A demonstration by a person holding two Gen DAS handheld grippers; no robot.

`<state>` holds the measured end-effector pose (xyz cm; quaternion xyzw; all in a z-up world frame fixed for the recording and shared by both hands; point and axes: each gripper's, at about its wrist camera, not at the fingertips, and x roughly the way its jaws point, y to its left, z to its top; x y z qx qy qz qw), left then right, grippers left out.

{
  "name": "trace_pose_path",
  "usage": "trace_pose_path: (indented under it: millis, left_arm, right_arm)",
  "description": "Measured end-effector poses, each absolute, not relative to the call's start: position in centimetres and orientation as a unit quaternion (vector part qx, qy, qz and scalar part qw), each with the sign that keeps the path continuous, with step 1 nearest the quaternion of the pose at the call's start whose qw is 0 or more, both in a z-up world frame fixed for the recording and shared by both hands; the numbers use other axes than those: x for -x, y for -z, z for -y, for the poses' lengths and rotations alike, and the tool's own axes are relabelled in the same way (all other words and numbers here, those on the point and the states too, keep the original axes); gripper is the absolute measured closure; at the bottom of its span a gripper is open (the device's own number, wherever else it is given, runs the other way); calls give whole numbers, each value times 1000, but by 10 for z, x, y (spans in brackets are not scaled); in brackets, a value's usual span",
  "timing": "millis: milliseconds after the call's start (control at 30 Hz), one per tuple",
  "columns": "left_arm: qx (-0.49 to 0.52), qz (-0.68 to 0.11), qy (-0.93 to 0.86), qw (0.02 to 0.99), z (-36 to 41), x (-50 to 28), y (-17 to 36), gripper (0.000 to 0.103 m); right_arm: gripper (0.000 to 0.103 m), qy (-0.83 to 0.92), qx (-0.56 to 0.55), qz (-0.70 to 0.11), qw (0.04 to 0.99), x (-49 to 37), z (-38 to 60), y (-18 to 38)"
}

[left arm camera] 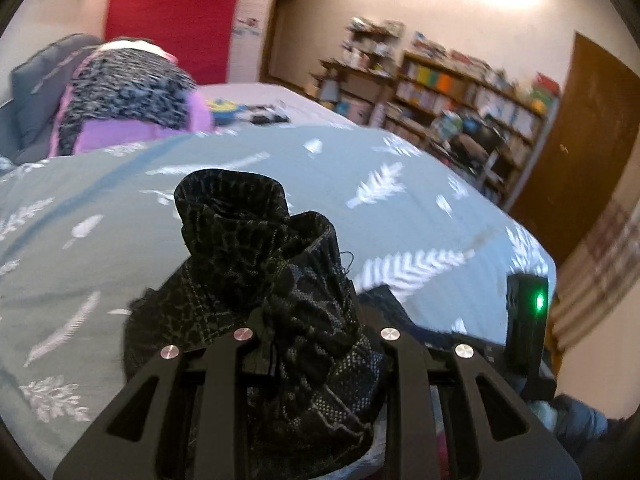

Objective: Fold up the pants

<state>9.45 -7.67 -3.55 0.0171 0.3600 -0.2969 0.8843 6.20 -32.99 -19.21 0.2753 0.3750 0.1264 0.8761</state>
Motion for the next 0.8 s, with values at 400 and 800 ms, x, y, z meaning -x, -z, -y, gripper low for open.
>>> trace_pose_path:
  millis: [400, 800]
  left_arm:
    - [12, -459, 330, 825, 125, -123, 99, 62]
    - [72, -430, 348, 830, 82, -118, 77, 38]
  right_arm:
    - [54, -115, -289, -362, 879, -58, 358, 197]
    - [54, -121, -290, -362, 878, -58, 353, 196]
